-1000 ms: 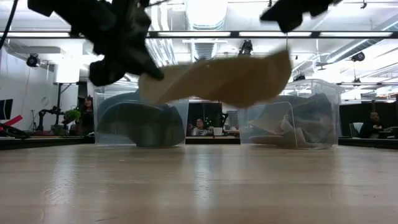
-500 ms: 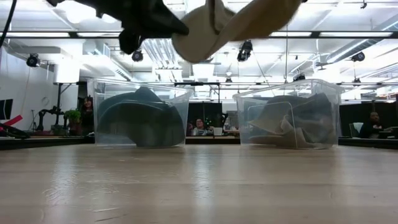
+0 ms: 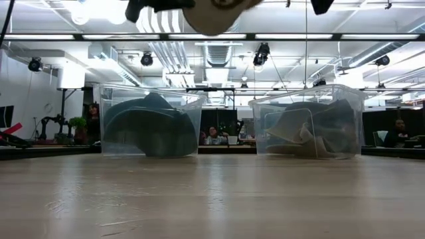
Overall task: Pick & Place hat
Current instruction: Put the brown cap into the right transparent bin
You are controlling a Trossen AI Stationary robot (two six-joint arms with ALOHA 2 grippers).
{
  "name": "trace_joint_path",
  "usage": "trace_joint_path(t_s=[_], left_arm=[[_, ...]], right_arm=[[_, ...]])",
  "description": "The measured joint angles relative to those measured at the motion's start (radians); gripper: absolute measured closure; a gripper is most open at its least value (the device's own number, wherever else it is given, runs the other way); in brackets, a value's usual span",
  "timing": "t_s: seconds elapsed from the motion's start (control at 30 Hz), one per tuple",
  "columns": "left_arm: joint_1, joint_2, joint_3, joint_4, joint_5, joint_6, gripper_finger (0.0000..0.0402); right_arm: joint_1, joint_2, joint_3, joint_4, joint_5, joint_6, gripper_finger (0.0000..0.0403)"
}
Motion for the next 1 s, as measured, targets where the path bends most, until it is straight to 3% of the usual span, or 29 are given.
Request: trace_joint_path(t_s=[0.1,0.17,0.43,0.67,1.0], left_arm=[[0.004,-0.001,0.0,0.1,-0.009,0.108,0.0395],[0.007,-0.001,0.0,0.15,-0.014,0.17,0.0395],[0.029,-0.002,-0.001,0.256,-0.041,0.359,0.0395],[0.033,-0.011,-0.001,0.266,0.004,0.37,0.0395],[0.041,-0.011,-0.002,0.273,0.036,0.393,0.0395]], right_arm=[[-0.001,0.04,0.0,0.034,0.196,-0.072,0.0249],[-0.001,0.071,-0.001,0.091,0.248,-0.141,0.0243],[-0.003,0.189,-0.001,0.351,0.255,-0.294,0.0231],[-0.048,0.228,-0.001,0.466,0.329,-0.328,0.0229],[-0.12,0.226,-0.001,0.526,0.217,-0.285,0.0223]])
